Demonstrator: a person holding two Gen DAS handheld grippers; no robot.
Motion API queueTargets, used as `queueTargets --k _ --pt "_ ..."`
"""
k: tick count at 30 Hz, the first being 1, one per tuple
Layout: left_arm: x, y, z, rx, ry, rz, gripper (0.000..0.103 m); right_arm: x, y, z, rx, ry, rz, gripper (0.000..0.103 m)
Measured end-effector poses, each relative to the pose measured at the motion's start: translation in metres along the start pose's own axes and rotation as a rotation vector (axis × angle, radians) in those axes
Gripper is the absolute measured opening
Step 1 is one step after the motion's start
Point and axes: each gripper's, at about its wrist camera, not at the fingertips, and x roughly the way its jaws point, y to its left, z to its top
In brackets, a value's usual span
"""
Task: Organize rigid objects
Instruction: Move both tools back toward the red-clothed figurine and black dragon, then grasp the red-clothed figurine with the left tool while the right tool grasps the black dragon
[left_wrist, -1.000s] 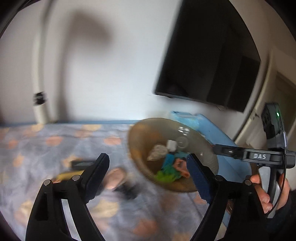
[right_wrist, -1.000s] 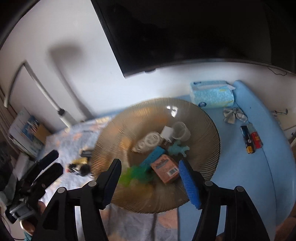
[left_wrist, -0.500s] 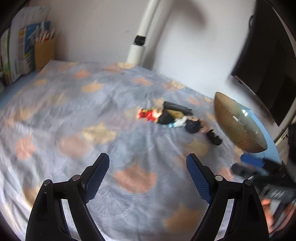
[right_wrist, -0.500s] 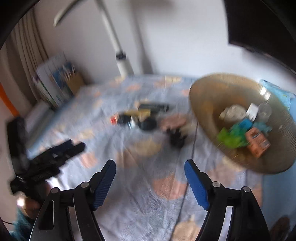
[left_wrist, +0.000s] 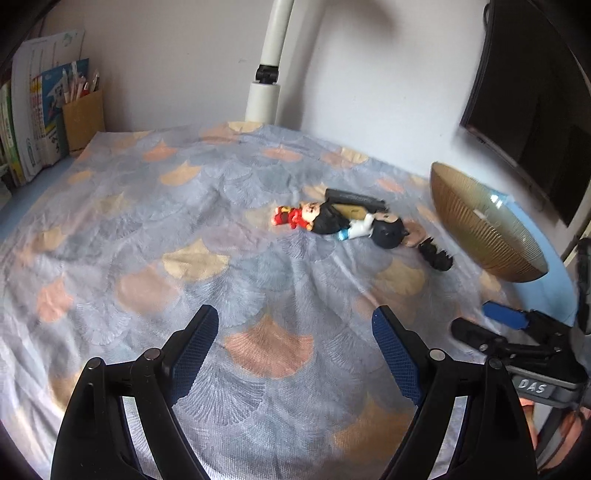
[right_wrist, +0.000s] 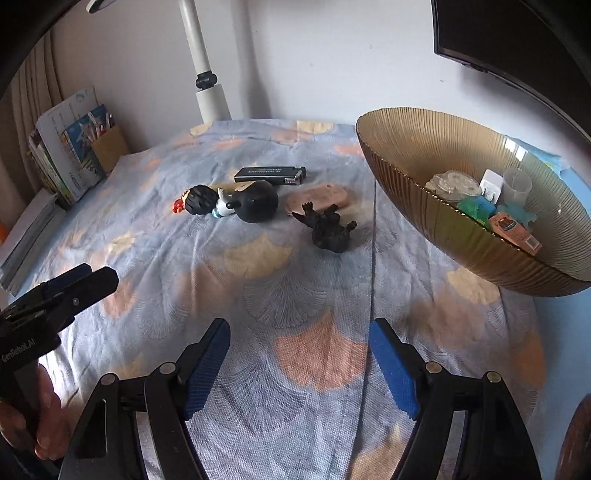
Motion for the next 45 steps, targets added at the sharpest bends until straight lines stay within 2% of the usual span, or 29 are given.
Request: queueTargets --k 3,5,7,10,12,16,19,22,26,27,28,29,30,36,39,41,45 --pt "0.002 -0.008 0.014 0.025 0.080 0.019 0.084 0.000 -0.005 0.002 0.021 0.013 0.007 0.076" --pt "-0.004 -0.011 0.029 0.054 0.087 0.010 0.084 0.003 -0.010 0.009 0.065 0.085 0.062 0.076" --pt "-0.004 -0.014 0.049 0.094 0.073 -0.003 0.084 0.000 -0.013 0.021 0.096 0.106 0.103 0.076" --pt "0.015 -0.014 0.069 0.152 0.058 -0.031 0.084 0.002 -0.008 0.039 0.079 0.099 0.073 0.076" --pt "0.033 -0.011 0.076 0.170 0.079 -0.045 0.084 0.012 -0.005 0.047 0.064 0.082 0.033 0.076" --pt "0.070 -0.004 0.085 0.139 0.141 -0.149 0.082 0.037 -0.011 0.051 0.114 0.083 -0.025 0.076" --pt "0.092 -0.006 0.087 0.128 0.173 -0.153 0.082 0.045 -0.014 0.054 0.117 0.062 -0.045 0.076" --pt "0.106 -0.005 0.089 0.081 0.183 -0.170 0.075 0.053 -0.015 0.060 0.111 0.059 -0.060 0.076" --pt "0.104 -0.002 0.091 0.038 0.151 -0.188 0.071 0.060 -0.011 0.066 0.112 0.057 -0.069 0.075" --pt "0.102 -0.002 0.090 0.042 0.143 -0.188 0.071 0.061 -0.008 0.066 0.098 0.056 -0.087 0.065" --pt "0.098 -0.001 0.090 0.047 0.128 -0.178 0.065 0.061 -0.006 0.066 0.087 0.054 -0.100 0.053" --pt "0.094 -0.001 0.090 0.050 0.118 -0.177 0.065 0.060 -0.003 0.066 0.075 0.050 -0.104 0.046" --pt "0.090 0.001 0.089 0.048 0.115 -0.176 0.065 0.059 -0.002 0.065 0.069 0.044 -0.097 0.034" --pt "0.044 0.012 0.062 0.020 0.089 -0.177 0.065 0.043 -0.007 0.059 0.080 0.025 -0.017 0.030" --pt "0.032 0.015 0.050 0.013 0.082 -0.164 0.065 0.024 -0.010 0.050 0.080 0.003 -0.013 0.029" --pt "0.022 0.016 0.040 0.014 0.078 -0.149 0.065 0.015 -0.015 0.039 0.092 0.010 -0.019 0.025" --pt "0.017 0.018 0.025 -0.015 0.096 -0.143 0.065 0.003 -0.022 0.018 0.113 0.049 0.027 0.024"
